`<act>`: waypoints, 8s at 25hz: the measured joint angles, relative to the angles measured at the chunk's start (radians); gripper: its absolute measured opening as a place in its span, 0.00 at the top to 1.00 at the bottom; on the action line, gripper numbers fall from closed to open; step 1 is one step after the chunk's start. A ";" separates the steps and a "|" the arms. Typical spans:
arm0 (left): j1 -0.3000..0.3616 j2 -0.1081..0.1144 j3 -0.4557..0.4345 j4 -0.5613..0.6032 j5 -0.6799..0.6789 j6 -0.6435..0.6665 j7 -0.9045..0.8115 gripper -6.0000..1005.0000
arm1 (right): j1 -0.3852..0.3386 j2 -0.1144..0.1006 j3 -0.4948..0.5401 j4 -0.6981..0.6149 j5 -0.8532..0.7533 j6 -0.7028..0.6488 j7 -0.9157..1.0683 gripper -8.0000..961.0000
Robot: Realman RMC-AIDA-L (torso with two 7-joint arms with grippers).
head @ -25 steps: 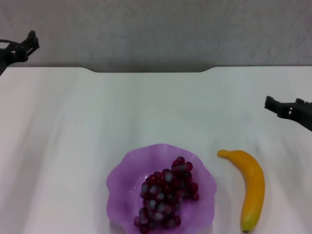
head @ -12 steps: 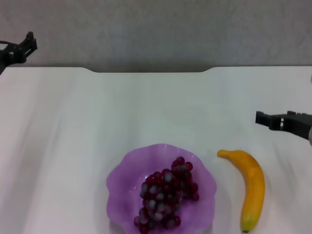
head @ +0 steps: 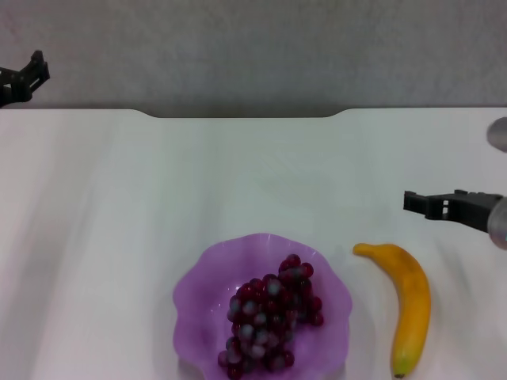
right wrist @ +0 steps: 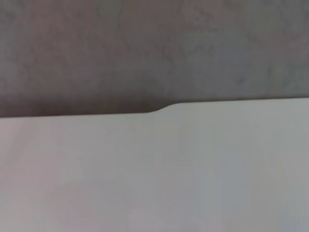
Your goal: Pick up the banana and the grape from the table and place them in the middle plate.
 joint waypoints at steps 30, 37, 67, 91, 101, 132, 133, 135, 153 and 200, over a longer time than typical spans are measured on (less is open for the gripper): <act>0.008 -0.003 -0.040 -0.006 -0.003 -0.001 0.006 0.11 | 0.122 -0.001 -0.088 0.141 0.077 0.121 0.037 0.19; 0.012 -0.003 -0.040 -0.008 -0.002 -0.003 0.006 0.11 | 0.134 0.000 -0.103 0.171 0.081 0.128 0.042 0.21; 0.012 -0.002 -0.040 -0.012 -0.001 -0.009 0.006 0.11 | 0.255 0.003 -0.161 0.419 0.159 0.036 0.042 0.27; 0.058 -0.003 -0.028 -0.074 -0.001 -0.011 0.008 0.11 | 0.126 -0.005 -0.038 0.204 0.128 0.029 -0.069 0.44; 0.074 -0.005 -0.031 -0.094 0.000 -0.051 0.027 0.11 | 0.079 -0.002 -0.017 -0.002 0.030 0.108 -0.079 0.44; 0.086 -0.007 -0.025 -0.141 0.000 -0.061 0.038 0.13 | 0.239 0.000 -0.291 0.018 0.111 0.071 -0.081 0.41; 0.086 -0.006 -0.025 -0.142 0.000 -0.061 0.038 0.13 | 0.245 0.001 -0.300 0.022 0.116 0.068 -0.082 0.41; 0.086 -0.006 -0.025 -0.143 0.000 -0.062 0.038 0.13 | 0.256 0.001 -0.322 0.026 0.119 0.066 -0.082 0.40; 0.086 -0.006 -0.024 -0.144 0.000 -0.062 0.044 0.13 | 0.302 0.001 -0.436 0.052 0.121 0.051 -0.083 0.39; 0.103 -0.008 -0.008 -0.155 0.000 -0.062 0.060 0.13 | 0.298 -0.003 -0.410 0.011 0.088 -0.036 -0.096 0.09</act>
